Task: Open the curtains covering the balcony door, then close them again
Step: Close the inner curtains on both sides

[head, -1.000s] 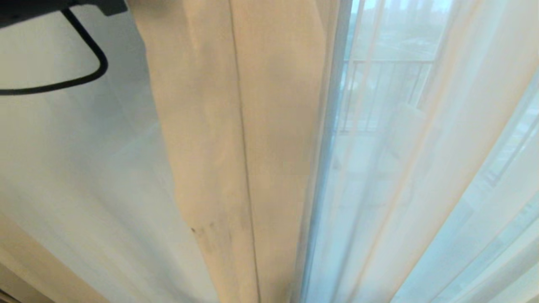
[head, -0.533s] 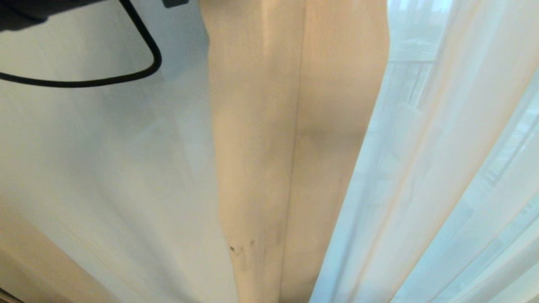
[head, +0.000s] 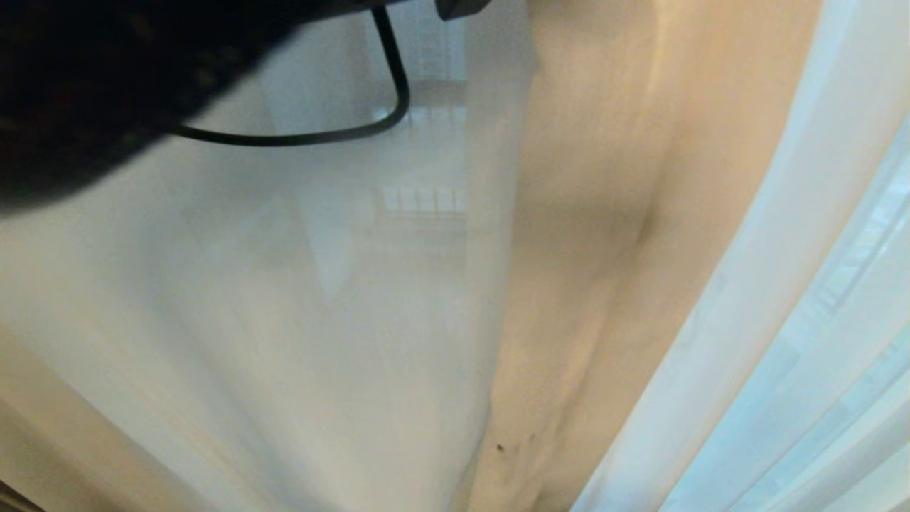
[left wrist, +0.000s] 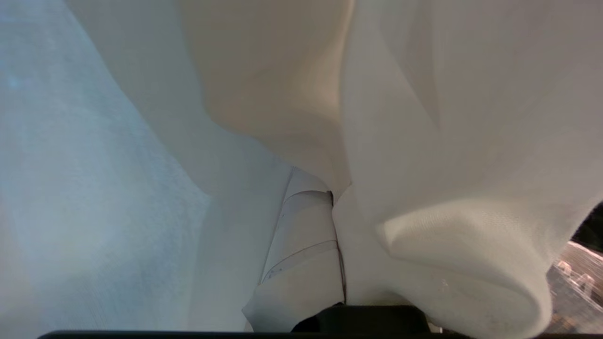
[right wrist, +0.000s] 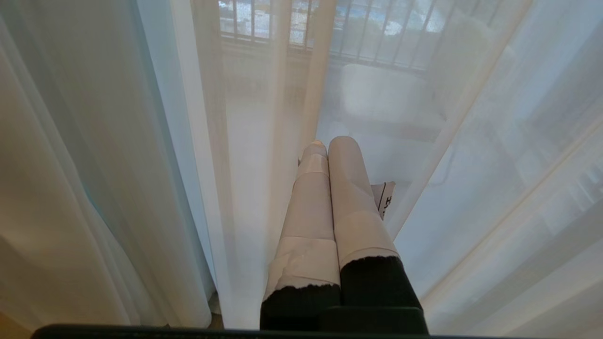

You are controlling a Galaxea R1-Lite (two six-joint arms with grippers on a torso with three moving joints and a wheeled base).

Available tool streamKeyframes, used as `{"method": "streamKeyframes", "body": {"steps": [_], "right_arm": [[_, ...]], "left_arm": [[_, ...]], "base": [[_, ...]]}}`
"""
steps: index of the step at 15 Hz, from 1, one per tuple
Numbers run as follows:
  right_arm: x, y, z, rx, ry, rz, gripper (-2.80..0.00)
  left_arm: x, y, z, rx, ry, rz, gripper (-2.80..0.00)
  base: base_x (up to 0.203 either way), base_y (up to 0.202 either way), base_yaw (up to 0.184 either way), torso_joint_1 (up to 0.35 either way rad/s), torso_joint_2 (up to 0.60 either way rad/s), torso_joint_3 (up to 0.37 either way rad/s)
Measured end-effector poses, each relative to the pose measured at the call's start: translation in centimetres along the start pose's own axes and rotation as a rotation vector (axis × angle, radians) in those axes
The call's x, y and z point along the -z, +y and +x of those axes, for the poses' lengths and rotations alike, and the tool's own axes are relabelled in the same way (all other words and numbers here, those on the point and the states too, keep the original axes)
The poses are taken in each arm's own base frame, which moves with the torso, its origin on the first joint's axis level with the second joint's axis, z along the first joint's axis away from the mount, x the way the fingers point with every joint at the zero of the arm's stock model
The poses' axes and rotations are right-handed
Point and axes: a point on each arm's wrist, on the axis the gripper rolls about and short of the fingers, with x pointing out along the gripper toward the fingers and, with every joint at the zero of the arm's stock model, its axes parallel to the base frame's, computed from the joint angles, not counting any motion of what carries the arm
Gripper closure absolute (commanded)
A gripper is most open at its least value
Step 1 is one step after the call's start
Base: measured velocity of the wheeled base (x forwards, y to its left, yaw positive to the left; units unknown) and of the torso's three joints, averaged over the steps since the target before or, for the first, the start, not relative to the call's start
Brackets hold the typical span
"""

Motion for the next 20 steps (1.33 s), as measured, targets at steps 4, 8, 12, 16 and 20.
{"method": "streamKeyframes", "body": {"steps": [4, 8, 12, 16, 20], "right_arm": [[0.0, 0.0, 0.0, 0.0, 0.0, 0.0, 0.0], [0.0, 0.0, 0.0, 0.0, 0.0, 0.0, 0.0], [0.0, 0.0, 0.0, 0.0, 0.0, 0.0, 0.0], [0.0, 0.0, 0.0, 0.0, 0.0, 0.0, 0.0], [0.0, 0.0, 0.0, 0.0, 0.0, 0.0, 0.0]], "left_arm": [[1.2, -0.8, 2.5, 0.048, 0.023, -0.014, 0.0], [3.1, -1.0, 4.7, 0.069, 0.063, -0.027, 0.0], [4.8, -0.5, 6.1, 0.055, 0.1, -0.034, 0.0], [5.5, 0.5, 6.7, 0.022, 0.103, -0.034, 0.0], [5.4, 2.1, 6.4, -0.027, 0.103, -0.028, 0.0]], "base": [[0.0, 0.0, 0.0, 0.0, 0.0, 0.0], [0.0, 0.0, 0.0, 0.0, 0.0, 0.0], [0.0, 0.0, 0.0, 0.0, 0.0, 0.0], [0.0, 0.0, 0.0, 0.0, 0.0, 0.0], [0.0, 0.0, 0.0, 0.0, 0.0, 0.0]]}}
